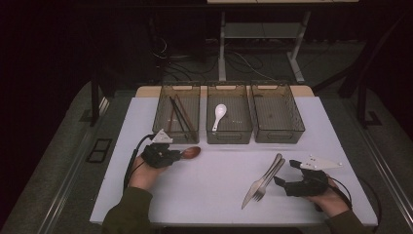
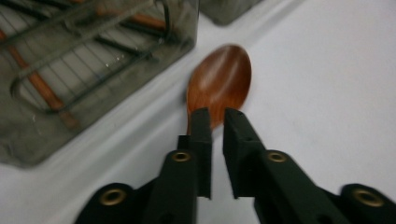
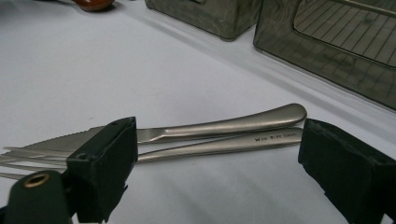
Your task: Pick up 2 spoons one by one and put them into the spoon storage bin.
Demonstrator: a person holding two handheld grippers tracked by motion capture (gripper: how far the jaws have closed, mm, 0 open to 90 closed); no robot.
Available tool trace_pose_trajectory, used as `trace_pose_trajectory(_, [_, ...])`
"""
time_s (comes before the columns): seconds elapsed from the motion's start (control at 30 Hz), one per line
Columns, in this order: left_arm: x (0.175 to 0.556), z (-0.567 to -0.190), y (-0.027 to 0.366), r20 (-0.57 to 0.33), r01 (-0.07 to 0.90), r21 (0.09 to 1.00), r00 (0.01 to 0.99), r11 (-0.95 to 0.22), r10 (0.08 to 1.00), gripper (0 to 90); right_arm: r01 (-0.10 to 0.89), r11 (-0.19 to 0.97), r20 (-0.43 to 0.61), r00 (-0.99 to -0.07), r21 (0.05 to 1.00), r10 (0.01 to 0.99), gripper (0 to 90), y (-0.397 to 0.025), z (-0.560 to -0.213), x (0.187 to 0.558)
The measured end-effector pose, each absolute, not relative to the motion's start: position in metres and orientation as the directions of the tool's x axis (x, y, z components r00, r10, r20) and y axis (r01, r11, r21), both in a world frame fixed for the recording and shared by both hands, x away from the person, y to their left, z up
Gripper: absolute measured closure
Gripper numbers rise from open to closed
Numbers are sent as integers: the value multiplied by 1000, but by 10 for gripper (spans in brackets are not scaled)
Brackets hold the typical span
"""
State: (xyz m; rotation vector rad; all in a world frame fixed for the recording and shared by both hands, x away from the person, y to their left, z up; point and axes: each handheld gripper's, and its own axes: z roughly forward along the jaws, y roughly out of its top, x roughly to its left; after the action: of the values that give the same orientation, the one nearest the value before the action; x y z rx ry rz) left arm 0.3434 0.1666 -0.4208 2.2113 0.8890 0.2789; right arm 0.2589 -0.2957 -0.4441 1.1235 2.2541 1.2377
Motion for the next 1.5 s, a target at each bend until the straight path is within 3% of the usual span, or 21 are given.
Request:
trace_pose_trajectory(0.2, [358, -425, 157, -108, 528, 726, 721, -442, 684, 603, 485, 309, 81, -629, 818, 773, 121, -296, -445, 260])
trace_pose_trajectory(0.37, [370, -432, 148, -125, 537, 723, 719, -434, 683, 520, 485, 309, 81, -629, 818, 773, 121, -295, -445, 260])
trace_pose_trajectory(0.93, [375, -442, 134, -98, 548, 657, 742, -517, 663, 453, 484, 306, 84, -630, 820, 772, 121, -296, -445, 260])
trace_pose_trajectory(1.03, [373, -442, 134, -87, 531, 652, 761, -541, 643, 467, 479, 308, 79, -632, 822, 771, 121, -296, -444, 259])
trace_pose_trajectory(1.17, [369, -441, 132, -99, 520, 645, 783, -559, 615, 564, 480, 308, 79, -631, 821, 772, 121, -296, -444, 259])
trace_pose_trajectory(1.33, [365, -440, 128, -25, 475, 633, 802, -611, 597, 664, 482, 308, 80, -630, 820, 773, 120, -297, -445, 260])
trace_pose_trajectory(1.5, [362, -439, 128, -19, 466, 628, 810, -624, 586, 769, 477, 307, 79, -633, 824, 770, 120, -296, -443, 258])
